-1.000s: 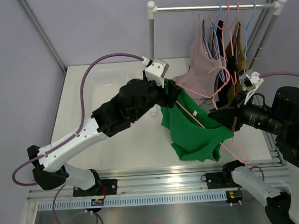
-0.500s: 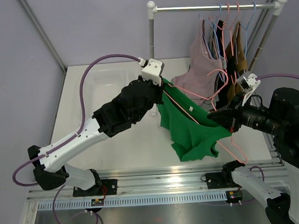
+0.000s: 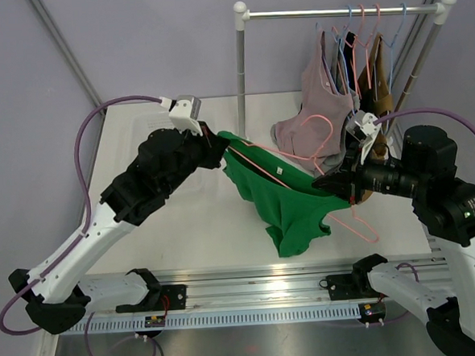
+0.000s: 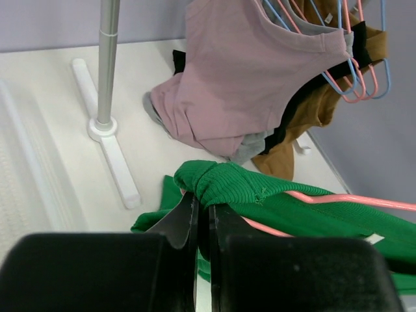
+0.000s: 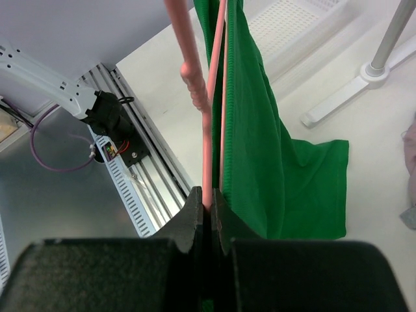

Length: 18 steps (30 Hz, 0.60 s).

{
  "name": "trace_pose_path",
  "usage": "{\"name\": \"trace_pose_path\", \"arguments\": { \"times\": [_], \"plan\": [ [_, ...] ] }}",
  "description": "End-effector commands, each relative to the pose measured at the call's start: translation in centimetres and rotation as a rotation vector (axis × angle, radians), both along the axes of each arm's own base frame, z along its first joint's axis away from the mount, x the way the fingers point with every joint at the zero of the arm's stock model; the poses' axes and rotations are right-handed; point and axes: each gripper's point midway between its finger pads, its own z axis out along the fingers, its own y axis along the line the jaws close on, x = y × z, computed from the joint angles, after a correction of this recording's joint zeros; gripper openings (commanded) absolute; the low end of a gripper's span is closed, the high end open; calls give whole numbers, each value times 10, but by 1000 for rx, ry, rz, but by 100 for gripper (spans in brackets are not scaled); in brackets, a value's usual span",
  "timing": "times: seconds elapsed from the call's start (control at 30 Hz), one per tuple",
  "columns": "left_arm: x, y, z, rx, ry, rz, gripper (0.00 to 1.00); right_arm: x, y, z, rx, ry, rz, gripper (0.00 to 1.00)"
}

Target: Remove the tank top from the hanger

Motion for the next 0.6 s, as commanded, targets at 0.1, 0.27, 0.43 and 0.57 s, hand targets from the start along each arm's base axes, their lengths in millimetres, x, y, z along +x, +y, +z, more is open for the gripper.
{"name": "trace_pose_path", "arguments": {
  "times": [0.1,0.27,0.43,0.57],
  "plan": [
    [19,52,-10,55,-19,137,5,-20,1,14,55,-61,51,0],
    [2,21,-4,-12,-70,-63,12,-4,12,21,125,-35,33,0],
    [1,8,-15,5,-44,-125,0,7,16,25,150,-10,11,0],
    [16,28,-24,19,-2,36,0,3,10,10,89,15,7,0]
  ]
}}
